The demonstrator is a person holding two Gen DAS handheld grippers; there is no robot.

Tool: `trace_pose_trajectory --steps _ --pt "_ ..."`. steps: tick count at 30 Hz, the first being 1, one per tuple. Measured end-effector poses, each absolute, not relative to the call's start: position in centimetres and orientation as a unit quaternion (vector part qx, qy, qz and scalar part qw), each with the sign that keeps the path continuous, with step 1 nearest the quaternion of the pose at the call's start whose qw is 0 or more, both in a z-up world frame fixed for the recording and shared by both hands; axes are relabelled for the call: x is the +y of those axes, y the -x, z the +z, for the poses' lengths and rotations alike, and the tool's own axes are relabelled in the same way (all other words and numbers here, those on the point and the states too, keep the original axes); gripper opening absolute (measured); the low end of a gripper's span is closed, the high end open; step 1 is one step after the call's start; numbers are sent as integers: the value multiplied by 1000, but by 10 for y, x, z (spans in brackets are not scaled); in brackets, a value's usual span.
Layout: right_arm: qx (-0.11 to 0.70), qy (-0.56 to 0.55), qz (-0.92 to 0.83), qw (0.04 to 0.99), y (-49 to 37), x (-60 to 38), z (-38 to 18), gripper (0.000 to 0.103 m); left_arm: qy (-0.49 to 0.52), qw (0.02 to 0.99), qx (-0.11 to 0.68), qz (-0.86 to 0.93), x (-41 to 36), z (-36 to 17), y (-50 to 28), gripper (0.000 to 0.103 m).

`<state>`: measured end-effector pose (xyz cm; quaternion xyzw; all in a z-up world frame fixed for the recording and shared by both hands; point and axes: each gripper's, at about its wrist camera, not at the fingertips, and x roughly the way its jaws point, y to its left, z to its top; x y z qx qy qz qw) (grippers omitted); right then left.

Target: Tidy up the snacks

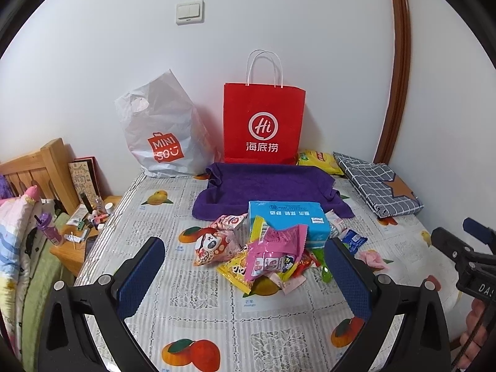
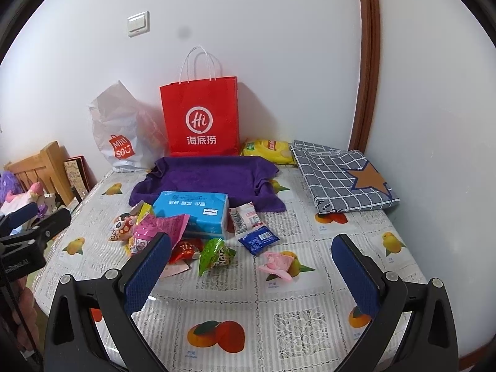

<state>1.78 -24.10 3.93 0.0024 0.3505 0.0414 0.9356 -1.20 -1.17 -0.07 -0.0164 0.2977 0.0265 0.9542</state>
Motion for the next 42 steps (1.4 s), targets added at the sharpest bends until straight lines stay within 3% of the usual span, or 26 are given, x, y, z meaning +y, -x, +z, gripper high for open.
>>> trace_pose_trajectory --steps 42 --pt "340 -11 55 939 -10 -233 44 102 24 954 299 29 -3 6 17 103"
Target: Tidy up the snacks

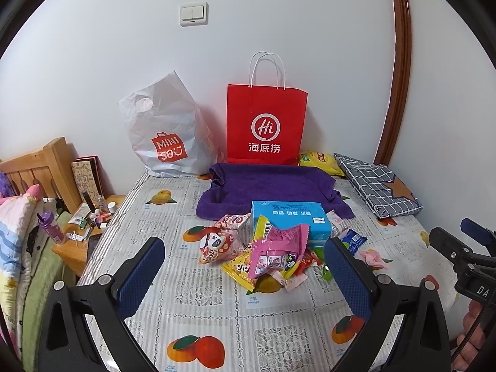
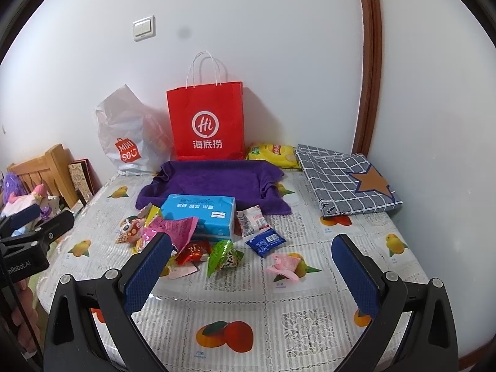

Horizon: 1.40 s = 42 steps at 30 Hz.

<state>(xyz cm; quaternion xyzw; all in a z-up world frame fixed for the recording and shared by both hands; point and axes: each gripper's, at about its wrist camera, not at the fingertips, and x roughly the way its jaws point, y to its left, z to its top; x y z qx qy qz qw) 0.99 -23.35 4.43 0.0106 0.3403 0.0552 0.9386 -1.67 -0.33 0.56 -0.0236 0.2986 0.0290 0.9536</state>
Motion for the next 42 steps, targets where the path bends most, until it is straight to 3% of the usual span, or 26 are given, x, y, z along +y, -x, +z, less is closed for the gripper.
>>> trace_pose_trajectory --steps 26,39,42 --pt "357 -11 32 934 -52 -236 27 102 33 950 308 46 6 -5 -14 103" --pt "365 -7 9 931 -98 -263 -13 102 24 944 325 44 19 -29 -58 103" --pt "406 -18 4 914 -116 -272 -34 102 11 936 349 53 21 -42 -74 103"
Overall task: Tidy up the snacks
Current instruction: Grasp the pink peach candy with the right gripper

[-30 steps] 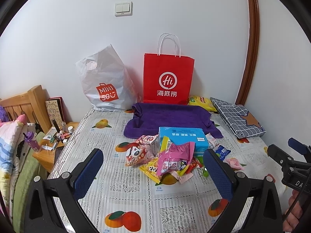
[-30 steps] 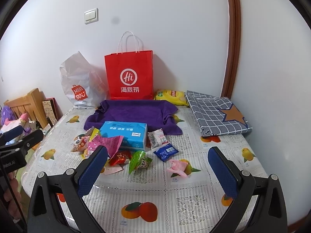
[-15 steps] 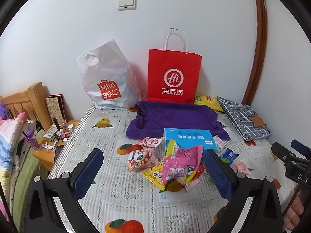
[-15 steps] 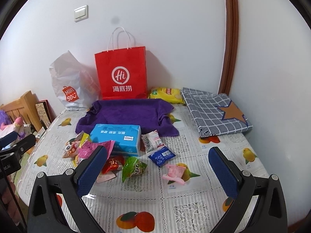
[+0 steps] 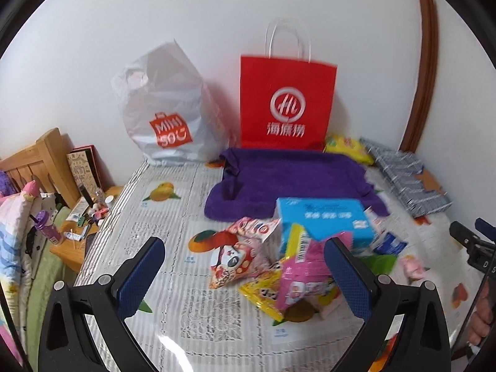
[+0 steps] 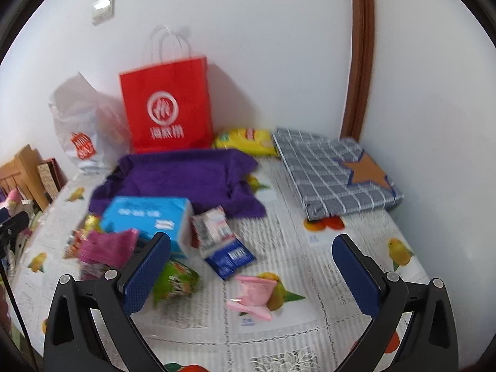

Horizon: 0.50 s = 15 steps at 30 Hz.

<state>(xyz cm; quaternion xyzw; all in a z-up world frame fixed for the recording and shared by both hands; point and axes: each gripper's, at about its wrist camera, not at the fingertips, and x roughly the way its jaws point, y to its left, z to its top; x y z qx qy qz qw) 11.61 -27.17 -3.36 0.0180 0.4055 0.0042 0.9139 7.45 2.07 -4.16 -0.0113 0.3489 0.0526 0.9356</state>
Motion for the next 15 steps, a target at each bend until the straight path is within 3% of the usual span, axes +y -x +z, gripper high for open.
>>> trace_pose_trajectory --steps 7,15 --pt "492 -33 -5 870 -147 -281 -97 73 14 930 364 44 26 -65 -96 103" --pt "544 -46 1 838 -150 -283 -148 63 42 919 389 47 39 -85 -112 103"
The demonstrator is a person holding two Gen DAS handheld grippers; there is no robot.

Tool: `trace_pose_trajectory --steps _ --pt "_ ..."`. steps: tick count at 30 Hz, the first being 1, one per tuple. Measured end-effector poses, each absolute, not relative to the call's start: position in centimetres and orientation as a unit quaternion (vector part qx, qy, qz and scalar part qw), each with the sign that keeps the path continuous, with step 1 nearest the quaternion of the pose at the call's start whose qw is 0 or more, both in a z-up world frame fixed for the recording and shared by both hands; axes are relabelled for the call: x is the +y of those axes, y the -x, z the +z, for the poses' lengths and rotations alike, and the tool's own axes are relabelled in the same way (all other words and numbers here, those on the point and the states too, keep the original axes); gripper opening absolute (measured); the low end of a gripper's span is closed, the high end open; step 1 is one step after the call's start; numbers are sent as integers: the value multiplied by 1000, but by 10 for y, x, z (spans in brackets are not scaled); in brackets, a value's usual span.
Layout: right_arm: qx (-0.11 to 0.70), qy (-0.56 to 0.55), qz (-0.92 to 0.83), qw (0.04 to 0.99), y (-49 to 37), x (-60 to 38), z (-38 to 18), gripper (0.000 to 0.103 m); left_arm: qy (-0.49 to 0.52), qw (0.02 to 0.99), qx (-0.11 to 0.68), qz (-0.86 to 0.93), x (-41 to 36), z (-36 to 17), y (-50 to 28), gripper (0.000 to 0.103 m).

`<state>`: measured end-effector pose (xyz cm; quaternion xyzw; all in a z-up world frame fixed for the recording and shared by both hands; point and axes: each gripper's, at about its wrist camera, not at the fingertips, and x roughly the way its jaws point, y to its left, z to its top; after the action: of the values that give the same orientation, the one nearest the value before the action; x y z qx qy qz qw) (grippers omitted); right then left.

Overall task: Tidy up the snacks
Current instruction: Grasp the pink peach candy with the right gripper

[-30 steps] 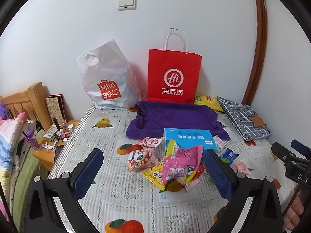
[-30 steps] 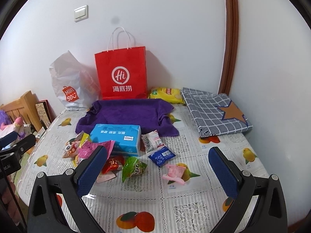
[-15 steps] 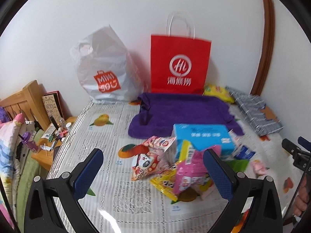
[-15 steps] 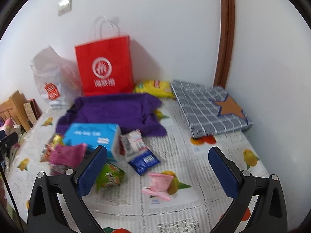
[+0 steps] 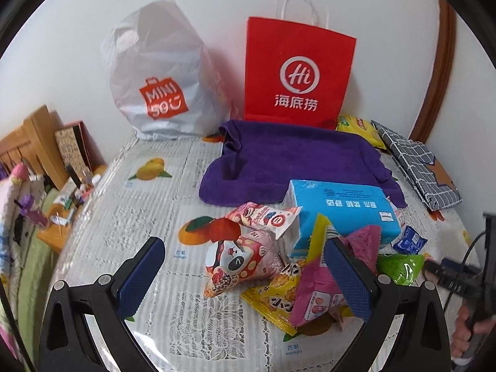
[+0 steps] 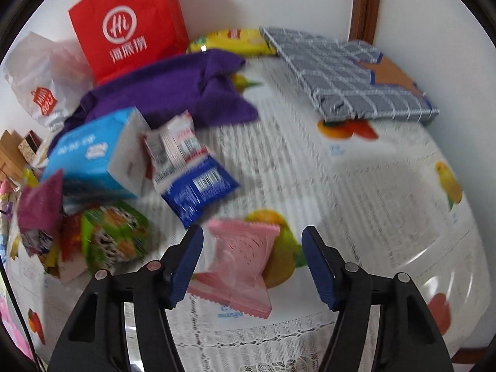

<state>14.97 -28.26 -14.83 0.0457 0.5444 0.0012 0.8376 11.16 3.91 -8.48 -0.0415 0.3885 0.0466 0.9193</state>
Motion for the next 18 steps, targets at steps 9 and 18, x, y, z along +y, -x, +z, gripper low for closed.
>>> trace_pose_trajectory --steps 9,18 --pt "523 -9 -8 852 -140 -277 -155 40 46 911 406 51 50 -102 -114 103" --pt "508 -9 9 861 -142 -273 -139 36 36 906 418 54 60 -105 -119 103"
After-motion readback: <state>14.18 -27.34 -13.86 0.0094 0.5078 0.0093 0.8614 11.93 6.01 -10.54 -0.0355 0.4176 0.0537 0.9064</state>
